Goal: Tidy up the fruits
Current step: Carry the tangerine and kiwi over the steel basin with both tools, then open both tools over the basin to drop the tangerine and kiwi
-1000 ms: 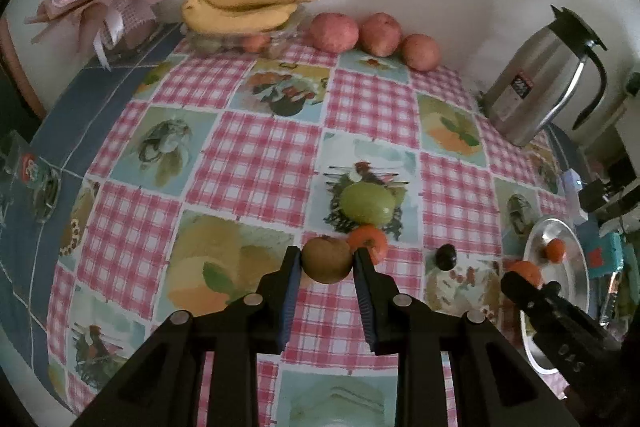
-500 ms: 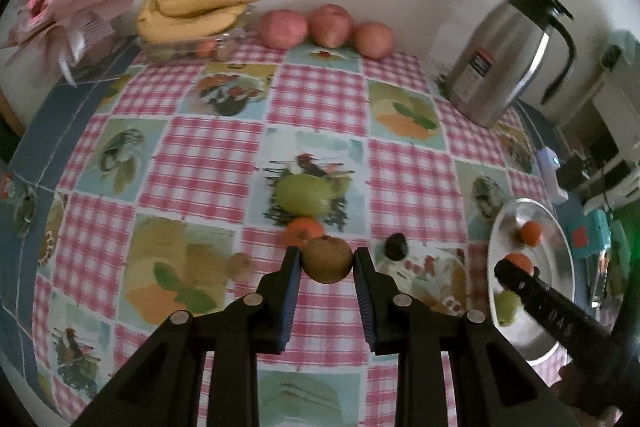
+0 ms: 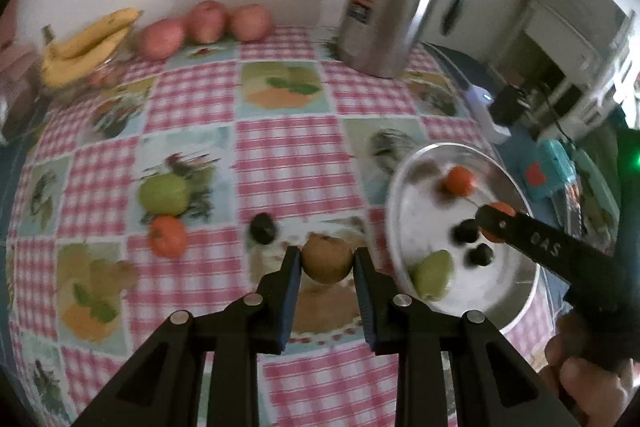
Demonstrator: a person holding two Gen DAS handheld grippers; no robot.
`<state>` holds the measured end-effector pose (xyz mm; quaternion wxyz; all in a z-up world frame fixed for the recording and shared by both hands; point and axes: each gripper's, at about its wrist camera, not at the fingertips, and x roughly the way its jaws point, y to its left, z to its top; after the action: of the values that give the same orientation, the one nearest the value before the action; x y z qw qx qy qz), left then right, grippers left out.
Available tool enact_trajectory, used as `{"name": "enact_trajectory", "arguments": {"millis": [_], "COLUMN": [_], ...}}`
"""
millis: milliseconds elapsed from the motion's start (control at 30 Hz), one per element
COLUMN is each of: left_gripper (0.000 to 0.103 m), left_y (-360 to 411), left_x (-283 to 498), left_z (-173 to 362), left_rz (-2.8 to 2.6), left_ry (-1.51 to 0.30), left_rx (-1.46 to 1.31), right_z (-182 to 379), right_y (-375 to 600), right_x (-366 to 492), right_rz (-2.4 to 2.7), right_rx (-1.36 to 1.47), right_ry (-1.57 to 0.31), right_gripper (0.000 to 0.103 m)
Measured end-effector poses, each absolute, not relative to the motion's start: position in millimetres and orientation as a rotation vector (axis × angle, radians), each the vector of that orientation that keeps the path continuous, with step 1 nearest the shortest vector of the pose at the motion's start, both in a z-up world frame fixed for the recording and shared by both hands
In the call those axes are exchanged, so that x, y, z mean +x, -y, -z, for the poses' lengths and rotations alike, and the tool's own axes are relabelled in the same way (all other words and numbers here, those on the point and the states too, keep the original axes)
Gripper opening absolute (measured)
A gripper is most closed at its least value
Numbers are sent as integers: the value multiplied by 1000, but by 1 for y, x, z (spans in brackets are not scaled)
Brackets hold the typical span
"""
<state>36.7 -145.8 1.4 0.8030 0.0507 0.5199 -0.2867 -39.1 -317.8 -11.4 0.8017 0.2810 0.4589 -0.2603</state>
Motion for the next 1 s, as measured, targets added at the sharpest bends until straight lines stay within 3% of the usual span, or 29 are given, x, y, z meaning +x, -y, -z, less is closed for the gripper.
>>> {"name": "enact_trajectory", "arguments": {"millis": [633,1000], "left_gripper": [29,29], "left_y": [249,258], "left_x": [37,36], "left_z": [39,49], "left_rz": [724,724], "left_ry": [-1097,-1106], "left_rx": [249,265], "right_z": [32,50], "right_y": [367,377], "right_x": [-37,-41], "right_rz": [726,776], "right_rx": [577,597], "right_ry": [-911,-972], "right_gripper": [37,38]}}
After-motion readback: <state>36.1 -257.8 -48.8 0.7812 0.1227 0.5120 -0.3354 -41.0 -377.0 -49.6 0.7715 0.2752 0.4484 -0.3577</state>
